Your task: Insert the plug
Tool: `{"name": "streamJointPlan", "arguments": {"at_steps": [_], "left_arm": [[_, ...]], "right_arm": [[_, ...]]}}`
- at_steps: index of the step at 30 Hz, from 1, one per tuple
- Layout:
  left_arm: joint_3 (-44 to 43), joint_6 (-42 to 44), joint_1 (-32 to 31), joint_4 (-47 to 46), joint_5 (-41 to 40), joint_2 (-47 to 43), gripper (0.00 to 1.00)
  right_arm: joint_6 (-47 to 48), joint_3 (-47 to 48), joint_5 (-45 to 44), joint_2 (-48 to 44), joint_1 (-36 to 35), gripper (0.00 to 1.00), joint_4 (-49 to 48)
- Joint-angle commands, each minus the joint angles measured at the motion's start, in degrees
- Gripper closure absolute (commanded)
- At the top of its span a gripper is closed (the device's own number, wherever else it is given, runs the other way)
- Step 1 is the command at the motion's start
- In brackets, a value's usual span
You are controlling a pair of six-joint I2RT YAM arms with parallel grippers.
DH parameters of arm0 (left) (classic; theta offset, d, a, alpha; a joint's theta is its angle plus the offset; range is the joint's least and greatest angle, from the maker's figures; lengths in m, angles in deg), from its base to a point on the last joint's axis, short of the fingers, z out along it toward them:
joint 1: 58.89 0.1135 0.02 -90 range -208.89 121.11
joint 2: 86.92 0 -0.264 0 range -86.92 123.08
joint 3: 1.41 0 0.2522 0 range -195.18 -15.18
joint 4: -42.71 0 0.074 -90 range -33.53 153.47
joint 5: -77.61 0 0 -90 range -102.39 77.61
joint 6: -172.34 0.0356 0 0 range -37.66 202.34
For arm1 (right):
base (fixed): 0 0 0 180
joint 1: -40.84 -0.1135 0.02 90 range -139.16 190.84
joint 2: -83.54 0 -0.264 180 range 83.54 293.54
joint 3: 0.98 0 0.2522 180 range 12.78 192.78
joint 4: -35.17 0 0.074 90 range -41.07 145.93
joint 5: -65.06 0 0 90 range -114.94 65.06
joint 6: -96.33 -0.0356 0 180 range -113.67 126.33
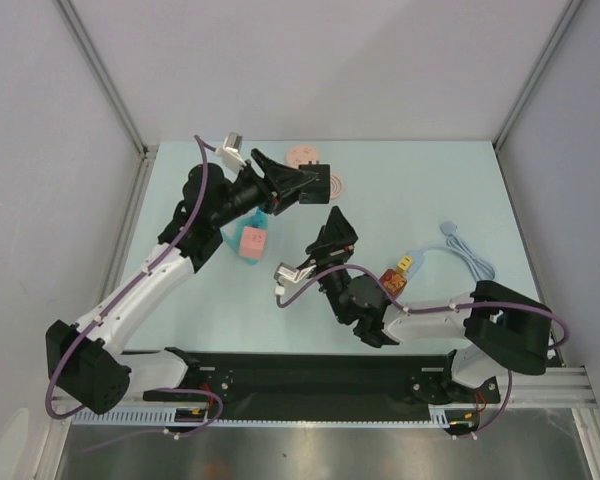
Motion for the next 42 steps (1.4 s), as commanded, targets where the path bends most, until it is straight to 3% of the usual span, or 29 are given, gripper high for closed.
{"name": "streamJointPlan", "arguments": {"at_steps": [1,13,34,37,42], "left_arm": [[0.25,-3.82,0.38,-1.82,-0.77,-2.58,1.00],[0.60,-4.07,4.16,-3.83,2.48,1.90,1.00],[2.80,-3.99,-1.19,-2.79,2.40,-1.44,1.00],[3.59,-3.55,-2.16,-1.47,1.69,-2.58,1.00],[5.00,-3.46,-2.87,-1.21,1.43,-4.16,1.00]], "right_arm": [[9.08,4.96,-1.49,1.14,-0.85,0.01,-19.11],[15.58,6.73,-2.02,2.37,-3.22,0.00,-20.70],[18.83,10.24,1.67,8.43,0.55,0.00,-20.43],[19.54,10.42,1.59,9.14,1.26,0.03,-20.35],[21.03,10.86,1.41,10.37,2.66,0.18,-19.99]]}}
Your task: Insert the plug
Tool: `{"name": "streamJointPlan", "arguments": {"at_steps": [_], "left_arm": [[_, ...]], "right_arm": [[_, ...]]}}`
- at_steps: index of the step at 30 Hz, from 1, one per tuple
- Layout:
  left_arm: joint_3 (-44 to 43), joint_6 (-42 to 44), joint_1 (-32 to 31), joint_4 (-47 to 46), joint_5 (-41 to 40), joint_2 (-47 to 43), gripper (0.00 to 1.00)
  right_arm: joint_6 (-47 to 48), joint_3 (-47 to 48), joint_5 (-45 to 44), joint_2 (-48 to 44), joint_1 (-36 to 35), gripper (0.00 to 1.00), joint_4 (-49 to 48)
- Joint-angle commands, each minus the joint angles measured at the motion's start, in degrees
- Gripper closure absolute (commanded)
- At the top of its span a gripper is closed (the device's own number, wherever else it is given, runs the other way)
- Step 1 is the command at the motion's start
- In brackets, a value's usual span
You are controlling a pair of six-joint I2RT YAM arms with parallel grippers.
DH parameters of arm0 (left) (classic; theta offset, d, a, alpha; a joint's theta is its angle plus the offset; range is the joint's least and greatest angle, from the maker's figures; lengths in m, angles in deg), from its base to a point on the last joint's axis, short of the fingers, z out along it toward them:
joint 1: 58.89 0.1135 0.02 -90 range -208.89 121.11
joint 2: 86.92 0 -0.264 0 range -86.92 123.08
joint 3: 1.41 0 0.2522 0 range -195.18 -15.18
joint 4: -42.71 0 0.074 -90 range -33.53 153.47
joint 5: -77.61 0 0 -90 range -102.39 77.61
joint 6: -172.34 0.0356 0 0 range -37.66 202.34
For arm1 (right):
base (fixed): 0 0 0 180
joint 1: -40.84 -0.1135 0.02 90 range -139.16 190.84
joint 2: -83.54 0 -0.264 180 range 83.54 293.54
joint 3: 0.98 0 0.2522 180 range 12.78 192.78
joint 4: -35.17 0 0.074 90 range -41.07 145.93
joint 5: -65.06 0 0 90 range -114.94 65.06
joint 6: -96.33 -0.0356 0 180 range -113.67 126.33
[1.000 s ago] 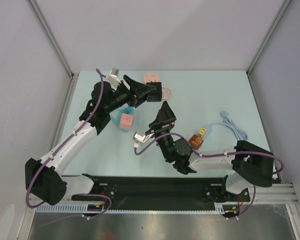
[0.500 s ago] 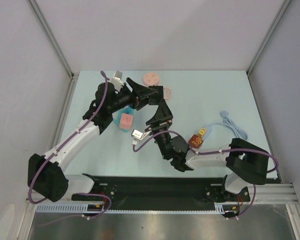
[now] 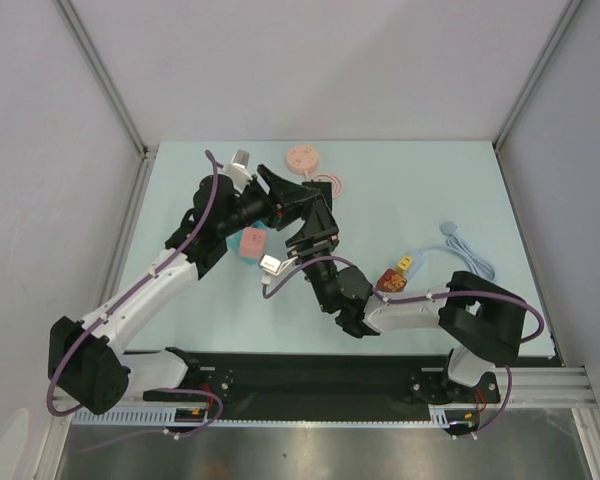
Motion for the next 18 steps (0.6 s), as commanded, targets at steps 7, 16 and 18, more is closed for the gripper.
{"name": "streamJointPlan", "arguments": {"at_steps": [7,16,18], "left_arm": [[0.56,-1.48,-2.65,-1.49,3.91,-3.09,1.00],[-0.05,1.60,-2.39,-1.66,3.91,-3.53,0.17],[0.73,0.81,-2.22,-3.41,5.74,-3.62,0.10]], "right_arm": [[3.12,3.08,1.92,3.08,2.10,0.79,-12.98],[-0.30,2.29,-0.63,2.73,1.75,1.00,-13.24],[-0.92,1.77,-1.07,2.29,1.75,1.00,-13.24]]}}
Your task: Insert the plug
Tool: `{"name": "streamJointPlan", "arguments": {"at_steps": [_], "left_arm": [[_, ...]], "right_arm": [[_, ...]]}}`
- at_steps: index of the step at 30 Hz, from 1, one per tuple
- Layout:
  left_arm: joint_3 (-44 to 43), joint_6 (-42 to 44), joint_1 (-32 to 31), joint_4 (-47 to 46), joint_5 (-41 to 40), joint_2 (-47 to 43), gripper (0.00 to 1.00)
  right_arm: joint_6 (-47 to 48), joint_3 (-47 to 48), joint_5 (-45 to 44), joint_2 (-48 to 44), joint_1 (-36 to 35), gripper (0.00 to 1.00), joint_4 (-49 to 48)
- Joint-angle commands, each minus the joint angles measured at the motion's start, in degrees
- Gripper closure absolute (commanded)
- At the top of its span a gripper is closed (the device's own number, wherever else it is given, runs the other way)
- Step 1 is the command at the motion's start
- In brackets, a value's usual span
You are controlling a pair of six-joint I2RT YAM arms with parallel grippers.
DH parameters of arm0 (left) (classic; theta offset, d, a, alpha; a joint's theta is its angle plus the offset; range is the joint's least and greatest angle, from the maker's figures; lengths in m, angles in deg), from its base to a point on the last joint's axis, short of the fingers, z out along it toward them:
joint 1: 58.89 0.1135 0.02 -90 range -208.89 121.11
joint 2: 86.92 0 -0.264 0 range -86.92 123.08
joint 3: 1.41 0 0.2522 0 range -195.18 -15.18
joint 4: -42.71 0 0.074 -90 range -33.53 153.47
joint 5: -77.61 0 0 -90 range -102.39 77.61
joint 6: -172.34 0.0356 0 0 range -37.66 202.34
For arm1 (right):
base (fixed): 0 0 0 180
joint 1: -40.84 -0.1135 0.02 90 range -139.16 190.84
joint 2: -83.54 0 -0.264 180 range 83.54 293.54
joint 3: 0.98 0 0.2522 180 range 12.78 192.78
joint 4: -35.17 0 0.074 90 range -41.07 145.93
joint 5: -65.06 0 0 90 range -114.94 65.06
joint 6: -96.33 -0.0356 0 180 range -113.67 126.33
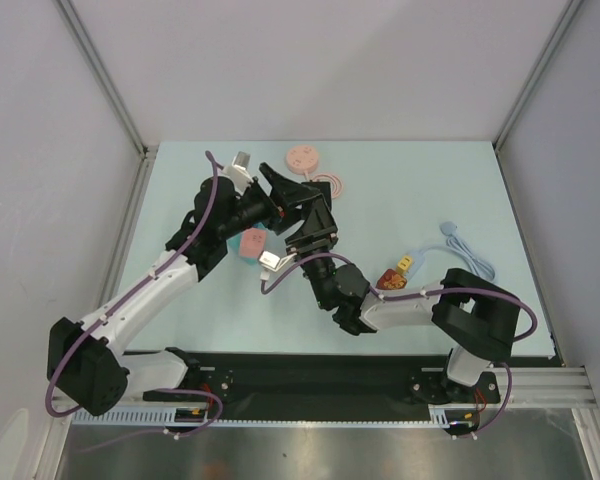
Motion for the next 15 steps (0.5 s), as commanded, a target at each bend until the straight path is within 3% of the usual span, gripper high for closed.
{"name": "streamJointPlan", "arguments": {"at_steps": [1,4,6,10,15], "left_arm": [[0.15,-1.87,-1.21,-5.29,8.37,-2.85,0.09],[0.15,-3.38,-0.68,-7.32,11.71,-1.53,0.00],[-0.81,-2.34,-0.16,-7.86,12.34,-0.66,0.00],[-3.27,7.57,2.21,-1.01,9.45,-1.26,0.00],[-6.88,16.64,5.90,8.75,3.82,-3.02,0.00]], "right_arm": [[-0.86,0.19,-1.11,-0.27,0.72,1.00,-12.13],[-1.56,-0.86,-1.29,-0.88,0.81,1.00,-12.04],[-3.23,-1.13,-1.81,-1.41,0.63,1.00,-12.04],[-9.55,-2.01,-4.44,-3.60,0.02,1.00,-9.24],[-22.81,-3.15,-10.33,-9.40,-0.51,1.00,2.70]]}}
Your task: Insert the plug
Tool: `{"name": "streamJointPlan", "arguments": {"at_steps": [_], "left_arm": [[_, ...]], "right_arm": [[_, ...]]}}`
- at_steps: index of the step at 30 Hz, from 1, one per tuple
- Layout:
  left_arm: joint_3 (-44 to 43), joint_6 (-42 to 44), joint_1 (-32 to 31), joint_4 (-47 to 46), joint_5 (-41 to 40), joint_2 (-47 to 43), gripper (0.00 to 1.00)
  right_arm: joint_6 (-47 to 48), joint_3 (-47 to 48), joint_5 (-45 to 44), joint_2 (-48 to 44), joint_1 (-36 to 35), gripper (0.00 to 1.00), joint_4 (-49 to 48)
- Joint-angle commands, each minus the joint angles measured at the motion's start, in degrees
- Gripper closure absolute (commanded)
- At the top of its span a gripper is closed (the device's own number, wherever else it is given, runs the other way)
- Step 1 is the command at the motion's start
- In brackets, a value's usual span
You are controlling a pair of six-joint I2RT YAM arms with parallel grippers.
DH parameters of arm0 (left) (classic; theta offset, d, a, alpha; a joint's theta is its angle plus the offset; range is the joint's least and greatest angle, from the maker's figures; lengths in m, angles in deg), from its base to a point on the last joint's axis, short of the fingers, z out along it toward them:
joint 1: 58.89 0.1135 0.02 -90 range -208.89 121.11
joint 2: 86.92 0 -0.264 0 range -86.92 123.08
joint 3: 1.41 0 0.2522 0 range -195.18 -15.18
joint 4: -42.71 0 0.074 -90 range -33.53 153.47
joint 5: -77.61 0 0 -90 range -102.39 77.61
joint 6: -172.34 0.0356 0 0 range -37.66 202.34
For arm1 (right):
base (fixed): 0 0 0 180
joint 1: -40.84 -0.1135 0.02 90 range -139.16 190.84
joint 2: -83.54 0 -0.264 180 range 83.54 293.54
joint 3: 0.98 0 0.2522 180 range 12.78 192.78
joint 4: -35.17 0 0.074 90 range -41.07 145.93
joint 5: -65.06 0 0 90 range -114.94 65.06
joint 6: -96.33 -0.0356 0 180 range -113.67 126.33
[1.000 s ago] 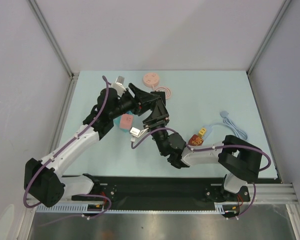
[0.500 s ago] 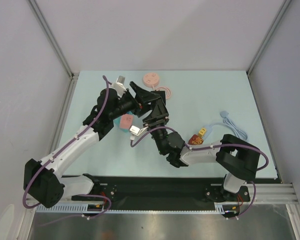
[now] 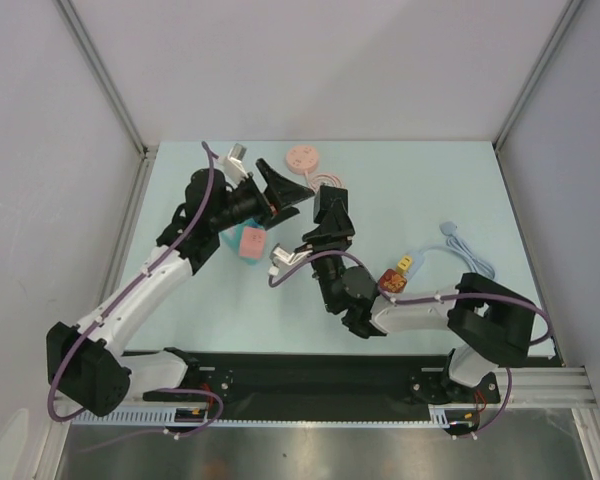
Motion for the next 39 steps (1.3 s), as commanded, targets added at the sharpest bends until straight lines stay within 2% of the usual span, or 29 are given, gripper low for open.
{"name": "streamJointPlan", "arguments": {"at_steps": [1,2,3,4,5,7,8,12,14,18,20,23,25,32,36,39], "left_arm": [[-4.52,10.39,4.00,5.02,-3.09,-3.42,0.00],[-4.78,11.90,4.98,5.63,-2.75,-3.33,0.00],[-5.74,14.00,6.03,5.38,-2.14,-2.98,0.00],[-6.62,19.24,7.87,5.72,-1.52,-2.37,0.00],[-7.76,21.64,8.67,7.99,-1.60,-1.67,0.00],[-10.75,27.96,9.64,9.94,-4.40,0.88,0.00],[-11.37,29.91,9.73,10.47,-5.46,1.76,0.00],[-16.01,37.30,9.03,10.55,-8.89,8.78,0.18],[-18.92,40.82,8.50,13.09,-9.34,15.45,0.23],[-26.65,45.22,4.65,15.48,-13.55,25.91,0.29],[-29.47,46.54,2.71,15.66,-18.55,31.61,0.30],[-36.67,47.07,-0.90,16.09,-26.80,39.87,0.29],[-42.21,45.15,-1.78,16.97,-29.20,43.76,0.30],[-50.92,42.32,-2.48,16.98,-34.03,55.01,0.32],[-55.48,41.10,-2.57,16.63,-37.63,59.85,0.31],[-59.96,39.35,-2.40,16.45,-37.03,64.07,0.30]], "right_arm": [[-18.14,0.78,-5.49,-6.76,0.01,1.00,3.78],[-22.40,1.31,-6.36,-7.99,0.19,1.00,13.04],[-27.75,2.53,-6.46,-10.79,0.45,1.00,17.66],[-37.20,3.33,-6.29,-12.29,1.15,1.00,22.66],[-43.73,4.38,-4.89,-13.70,1.68,1.00,35.07],[-55.17,8.68,-0.95,-18.45,3.35,1.00,47.00],[-66.01,9.91,0.56,-20.12,5.62,1.00,56.19],[-86.03,12.29,6.44,-28.20,10.99,1.00,69.70],[-96.20,14.23,11.72,-33.20,14.15,1.00,78.73],[-106.52,15.72,19.19,-40.86,17.15,1.00,87.30],[-109.18,15.90,24.37,-44.80,18.29,1.00,90.46],[-112.43,15.81,32.46,-48.68,20.66,1.00,92.58],[-115.41,16.34,36.14,-51.85,22.68,1.00,93.90],[-120.17,19.24,43.72,-53.70,24.80,1.00,100.41],[-120.44,19.24,44.69,-56.34,24.89,1.00,100.76],[-119.47,19.07,43.81,-58.54,24.89,1.00,100.85]]}}
